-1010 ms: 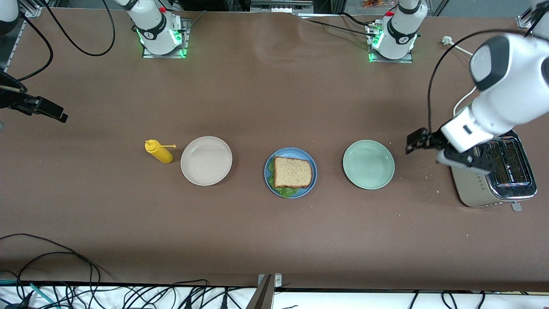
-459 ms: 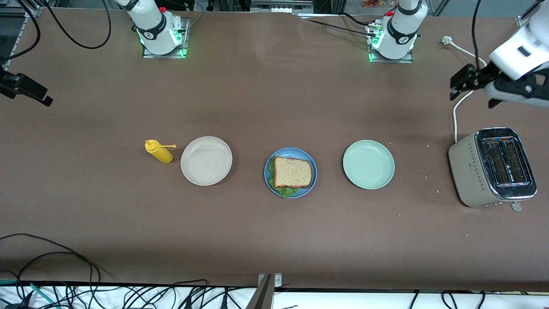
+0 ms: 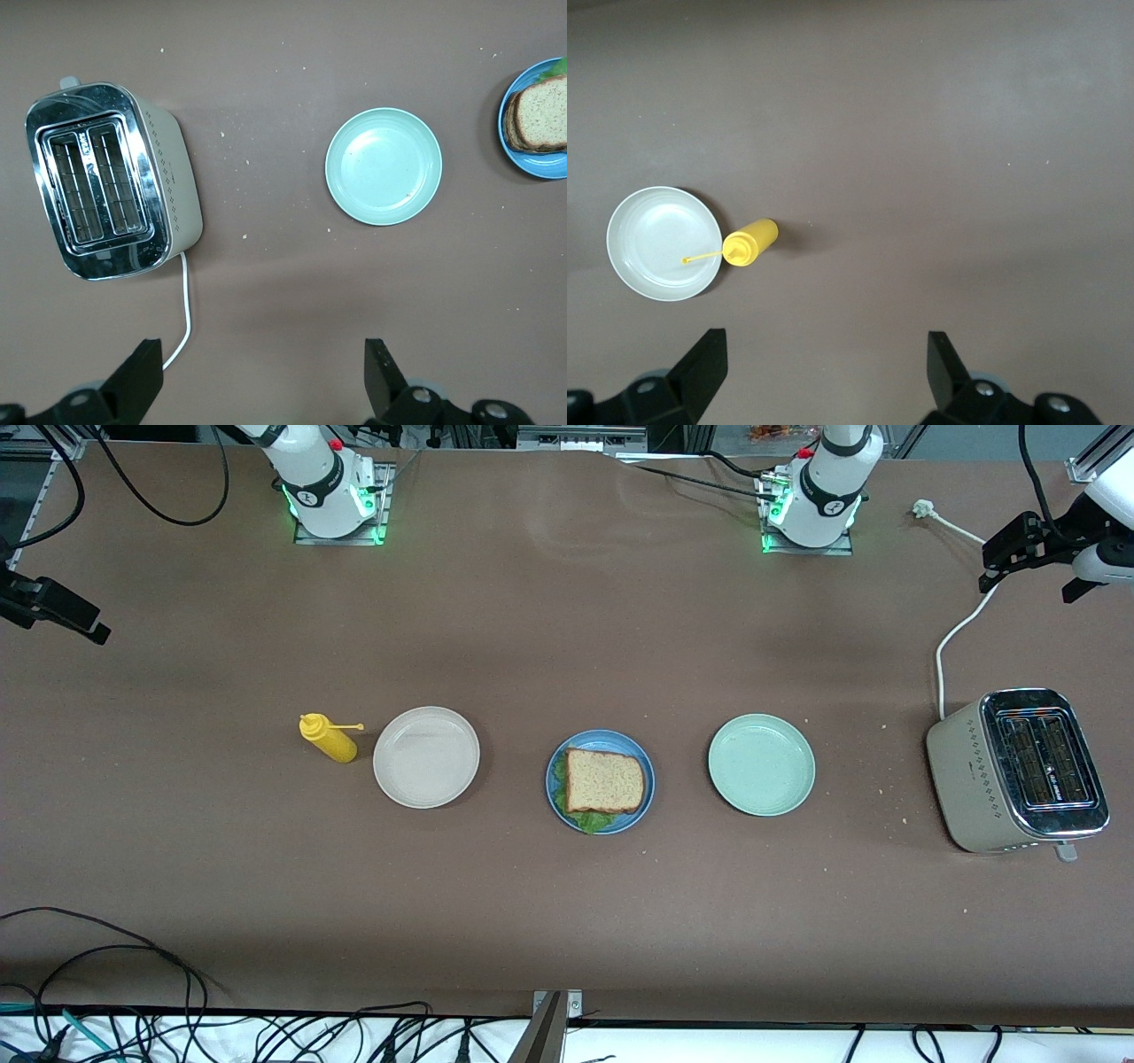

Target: Make sandwich in blue plate with both arms

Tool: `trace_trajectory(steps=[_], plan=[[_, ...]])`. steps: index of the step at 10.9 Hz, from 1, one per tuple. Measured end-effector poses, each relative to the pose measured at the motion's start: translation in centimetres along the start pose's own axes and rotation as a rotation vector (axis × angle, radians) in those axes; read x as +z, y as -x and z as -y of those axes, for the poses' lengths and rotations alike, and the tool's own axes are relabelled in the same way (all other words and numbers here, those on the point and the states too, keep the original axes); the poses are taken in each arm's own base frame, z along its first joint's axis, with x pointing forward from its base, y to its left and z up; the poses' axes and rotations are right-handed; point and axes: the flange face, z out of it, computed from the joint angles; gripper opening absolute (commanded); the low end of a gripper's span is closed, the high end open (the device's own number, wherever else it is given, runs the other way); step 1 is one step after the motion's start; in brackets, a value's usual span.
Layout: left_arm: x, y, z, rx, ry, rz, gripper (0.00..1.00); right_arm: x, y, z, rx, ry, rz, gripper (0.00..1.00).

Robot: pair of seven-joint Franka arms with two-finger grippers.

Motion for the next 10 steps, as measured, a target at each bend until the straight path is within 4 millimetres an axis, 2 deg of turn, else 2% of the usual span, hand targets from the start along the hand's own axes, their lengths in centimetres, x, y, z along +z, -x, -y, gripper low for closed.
trace_trajectory(steps=[2,6,10], plan=[[-0.2,-0.3,-0.1,0.001,-0.001,-0.005,1.0,0.1,0.1,0.0,-0.002,0.003,0.015,1.0],[-0.5,-2.0,-0.1,0.003,-0.006,-0.011,1.0,0.1,0.2,0.0,-0.032,0.005,0.025,1.0],[-0.5,-2.1,-0.1,0.004,-0.006,-0.009,1.0,0.1,0.2,0.0,-0.033,0.005,0.025,1.0]])
